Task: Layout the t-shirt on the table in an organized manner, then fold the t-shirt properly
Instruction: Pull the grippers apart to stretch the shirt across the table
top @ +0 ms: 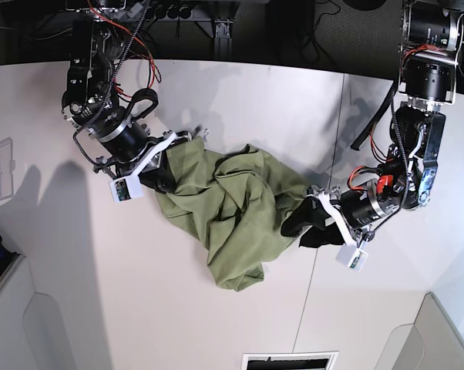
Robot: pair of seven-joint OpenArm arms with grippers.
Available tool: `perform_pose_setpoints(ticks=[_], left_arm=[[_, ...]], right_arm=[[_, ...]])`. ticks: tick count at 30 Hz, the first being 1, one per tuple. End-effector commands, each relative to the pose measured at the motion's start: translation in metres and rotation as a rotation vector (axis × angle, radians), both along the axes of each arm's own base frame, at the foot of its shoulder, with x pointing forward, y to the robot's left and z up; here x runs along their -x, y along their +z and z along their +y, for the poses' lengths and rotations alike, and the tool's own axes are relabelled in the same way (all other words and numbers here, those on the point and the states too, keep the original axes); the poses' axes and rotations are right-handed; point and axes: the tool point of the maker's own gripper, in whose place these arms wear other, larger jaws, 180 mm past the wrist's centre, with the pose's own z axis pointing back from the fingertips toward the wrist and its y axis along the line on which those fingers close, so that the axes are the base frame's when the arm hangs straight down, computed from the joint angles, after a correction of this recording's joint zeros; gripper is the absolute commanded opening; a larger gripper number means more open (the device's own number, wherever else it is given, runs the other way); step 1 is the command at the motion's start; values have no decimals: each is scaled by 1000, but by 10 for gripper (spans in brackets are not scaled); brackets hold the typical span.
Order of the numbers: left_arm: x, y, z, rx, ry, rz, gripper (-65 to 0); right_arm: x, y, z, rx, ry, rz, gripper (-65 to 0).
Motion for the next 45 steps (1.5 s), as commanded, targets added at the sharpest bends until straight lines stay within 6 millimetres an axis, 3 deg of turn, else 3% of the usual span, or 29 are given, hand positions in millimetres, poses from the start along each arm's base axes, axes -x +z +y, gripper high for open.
perform_pose_setpoints(ticks=[1,7,8,9,12,16,22,24,34,38,39,42,43,45], left_arm=[[-11,21,-3,30,5,-63,-270],[-16,13,-24,-7,18,-103,-277],[-18,11,-25,-24,34,-114,-305],[-20,9,-28,-41,41,-126,-369],[-17,1,-36,-85,26,-132,-650],[-21,4,-23,-113,38,-143,-650],[-34,40,46,-54,165,-163,-650],[-32,56,59,-60,147,-181,-650],[-29,118,126,-214,173,-298,-650],[-26,120,143,-230,197,-254,-650],[-23,116,142,-231,192,-225,-624],[-15,100,142,-254,175,-170,-400],[-13,96,143,-259,175,-159,-360],[-10,89,143,-265,172,-137,-350]], right_arm=[[-6,16,4,-31,8,-53,-650],[-5,15,5,-46,10,-39,-650],[-5,15,5,-45,10,-39,-650],[-5,14,5,-45,10,-38,-650],[-5,15,5,-46,10,-40,-650],[-7,14,1,-13,6,-46,-650],[-11,14,-28,29,-42,-61,-650],[-12,17,-37,34,-38,-80,-650],[-21,40,-89,65,-132,-165,-650],[-31,62,-115,44,-207,-222,-650],[-33,67,-119,27,-222,-234,-606],[-35,72,-126,-10,-245,-227,-358],[-35,72,-128,-21,-251,-215,-314],[-35,75,-134,-46,-270,-212,-303]])
